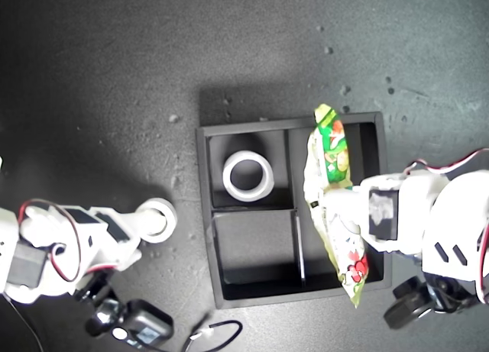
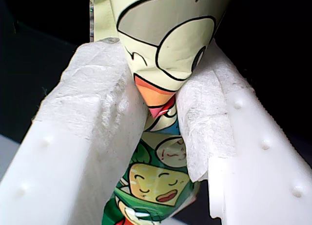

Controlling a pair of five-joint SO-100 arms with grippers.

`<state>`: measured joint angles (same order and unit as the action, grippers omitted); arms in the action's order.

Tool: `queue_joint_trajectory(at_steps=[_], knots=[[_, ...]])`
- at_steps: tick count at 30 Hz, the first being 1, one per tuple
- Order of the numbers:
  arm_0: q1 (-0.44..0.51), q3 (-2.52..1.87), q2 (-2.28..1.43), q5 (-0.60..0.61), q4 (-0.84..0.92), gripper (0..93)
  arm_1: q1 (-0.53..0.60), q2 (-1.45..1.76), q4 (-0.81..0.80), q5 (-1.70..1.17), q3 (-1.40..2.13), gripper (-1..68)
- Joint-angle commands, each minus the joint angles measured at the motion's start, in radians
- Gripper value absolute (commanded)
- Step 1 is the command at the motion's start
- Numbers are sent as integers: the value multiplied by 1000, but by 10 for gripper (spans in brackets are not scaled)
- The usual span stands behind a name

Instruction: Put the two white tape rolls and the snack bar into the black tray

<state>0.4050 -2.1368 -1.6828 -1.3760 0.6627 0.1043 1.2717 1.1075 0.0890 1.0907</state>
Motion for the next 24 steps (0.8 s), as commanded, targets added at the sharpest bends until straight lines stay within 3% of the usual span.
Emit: queue_joint_trajectory(at_steps=[1,11,13,16,17,24], knots=[[-43,63,43,-3,5,142,-18,6,-29,-34,-26,-5],[-75,314,49,54,302,17,-81,5,-63,-12,107,5],[-83,410,34,81,413,13,-89,6,-51,-6,135,54],[-94,557,18,130,552,6,-81,8,-6,-5,126,193],[-97,611,17,147,592,5,-78,14,9,-5,120,201],[-98,1069,124,272,810,1,-80,18,219,80,-97,164]])
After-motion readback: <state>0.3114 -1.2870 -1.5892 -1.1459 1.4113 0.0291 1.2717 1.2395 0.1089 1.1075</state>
